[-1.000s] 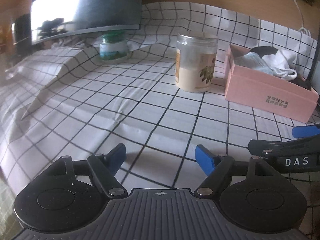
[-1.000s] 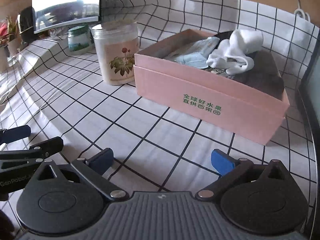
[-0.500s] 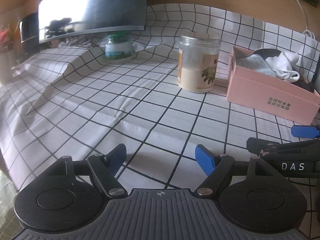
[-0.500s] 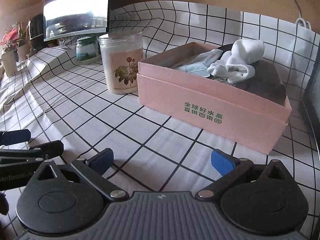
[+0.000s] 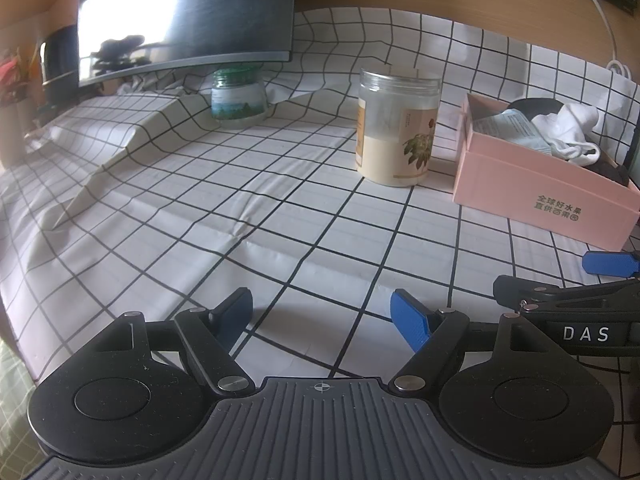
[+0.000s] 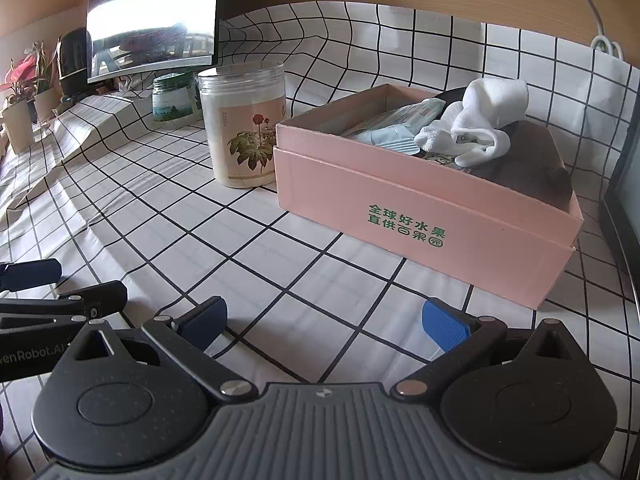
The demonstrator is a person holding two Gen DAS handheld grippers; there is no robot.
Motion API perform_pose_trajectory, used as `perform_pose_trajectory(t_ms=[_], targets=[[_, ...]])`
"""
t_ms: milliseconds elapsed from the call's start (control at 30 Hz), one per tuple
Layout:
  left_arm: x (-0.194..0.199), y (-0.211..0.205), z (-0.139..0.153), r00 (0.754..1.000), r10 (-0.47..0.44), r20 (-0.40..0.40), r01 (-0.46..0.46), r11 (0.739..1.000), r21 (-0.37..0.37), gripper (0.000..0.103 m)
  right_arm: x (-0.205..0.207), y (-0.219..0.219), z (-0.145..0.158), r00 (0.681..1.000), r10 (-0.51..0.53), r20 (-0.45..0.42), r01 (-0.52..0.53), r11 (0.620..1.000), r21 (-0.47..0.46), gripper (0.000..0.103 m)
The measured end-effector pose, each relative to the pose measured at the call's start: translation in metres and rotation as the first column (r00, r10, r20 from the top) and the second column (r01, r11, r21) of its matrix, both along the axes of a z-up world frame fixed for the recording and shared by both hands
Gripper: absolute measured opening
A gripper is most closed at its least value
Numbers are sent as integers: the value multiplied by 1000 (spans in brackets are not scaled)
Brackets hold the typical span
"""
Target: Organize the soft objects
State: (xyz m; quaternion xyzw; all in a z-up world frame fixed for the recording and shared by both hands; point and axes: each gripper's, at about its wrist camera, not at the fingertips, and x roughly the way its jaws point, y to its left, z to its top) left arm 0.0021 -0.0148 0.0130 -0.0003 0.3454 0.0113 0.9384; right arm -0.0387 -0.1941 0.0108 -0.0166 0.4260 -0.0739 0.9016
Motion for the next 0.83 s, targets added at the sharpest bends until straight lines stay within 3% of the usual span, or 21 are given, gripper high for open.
perform_pose_trajectory(t_ms=[833], targets=[[-1,1,0,1000,-4,-1,4,1000,-2,82,0,0,0,1000,0,0,0,1000,0,103]])
